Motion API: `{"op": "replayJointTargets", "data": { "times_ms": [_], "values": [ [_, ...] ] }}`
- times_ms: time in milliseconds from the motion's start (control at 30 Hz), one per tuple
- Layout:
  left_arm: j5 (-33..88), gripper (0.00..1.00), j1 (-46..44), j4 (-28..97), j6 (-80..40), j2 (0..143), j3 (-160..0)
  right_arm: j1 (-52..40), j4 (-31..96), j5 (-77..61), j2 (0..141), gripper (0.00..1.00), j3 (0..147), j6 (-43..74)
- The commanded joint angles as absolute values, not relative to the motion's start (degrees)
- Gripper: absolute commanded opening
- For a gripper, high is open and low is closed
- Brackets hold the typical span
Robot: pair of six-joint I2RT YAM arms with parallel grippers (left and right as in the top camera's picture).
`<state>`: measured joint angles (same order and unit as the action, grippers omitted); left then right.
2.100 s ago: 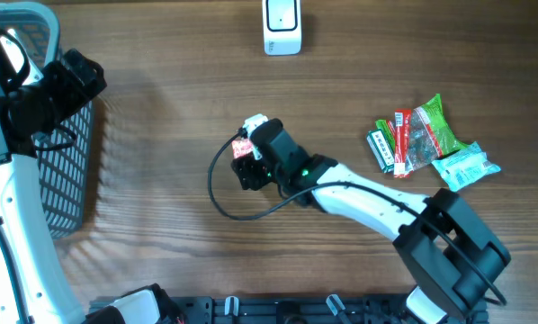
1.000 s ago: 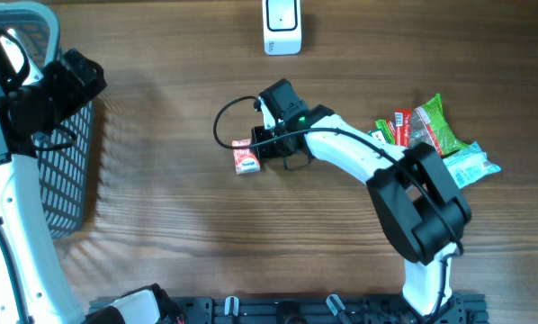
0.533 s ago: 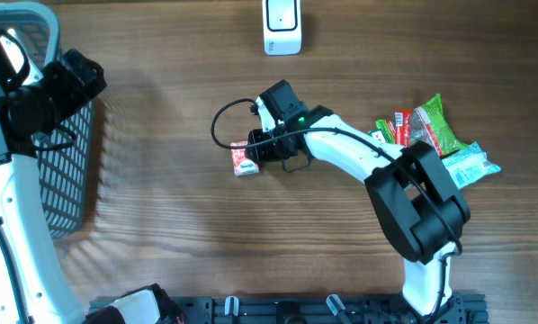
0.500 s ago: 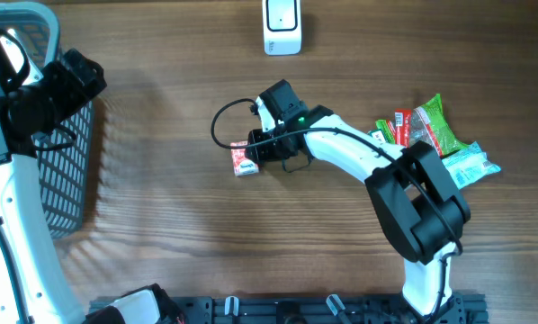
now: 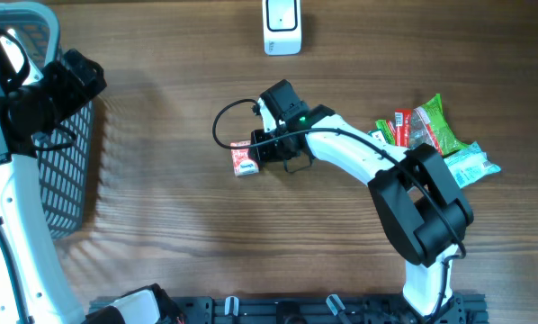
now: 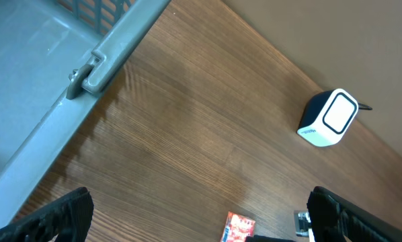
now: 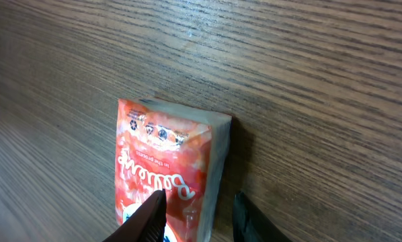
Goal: Scan the item barcode
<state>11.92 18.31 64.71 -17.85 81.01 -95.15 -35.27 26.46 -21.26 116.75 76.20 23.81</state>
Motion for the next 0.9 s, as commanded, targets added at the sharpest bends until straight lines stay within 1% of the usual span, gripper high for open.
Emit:
{"op": "replayJointTargets", "data": {
  "times_ms": [0, 167, 300, 433, 500, 567, 600, 667, 733, 867],
  "values": [
    [12.6, 1.0, 18.1, 64.6, -16.9, 80.9, -95.6, -36.4, 26.0, -20.3, 116.2, 0.33, 75.3, 24.2],
    [12.6, 1.0, 18.1, 64.6, -16.9, 80.9, -95.6, -37.2, 26.1, -20.3, 116.4, 0.33, 75.3, 24.3],
    [12.6, 1.0, 18.1, 64.6, -16.9, 80.9, -95.6, -37.2, 26.9, -16.8, 116.9, 0.31, 75.3, 27.2],
    [12.6, 1.0, 18.1, 64.6, -16.9, 80.9, -95.6, -37.2, 26.9, -16.3, 117.8, 0.29, 75.3, 27.2],
    [12.6, 1.0, 18.1, 64.6, -16.9, 80.9, -95.6, -37.2, 26.8, -16.5, 117.9, 0.13, 75.3, 27.2],
    [12.6, 1.0, 18.1, 64.6, -16.9, 80.9, -95.6, -37.2, 26.8, -16.5, 117.9, 0.11, 75.3, 27.2],
    [12.6, 1.0, 18.1, 64.6, -16.9, 80.9, -95.6, -37.2, 26.8, -16.5, 117.9, 0.13, 75.3, 27.2],
    [12.6, 1.0, 18.1, 64.6, -16.9, 80.9, -95.6, -37.2, 26.9, -16.6, 117.9, 0.29, 75.3, 27.2],
    [12.6, 1.0, 18.1, 64.6, -16.9, 80.9, -95.6, -37.3, 26.9, -17.0, 117.9, 0.3, 75.3, 27.2],
    [12.6, 1.0, 18.1, 64.6, -16.9, 80.9, -95.6, -38.2, 26.7, -17.1, 118.5, 0.28, 75.3, 27.2]
  ]
}}
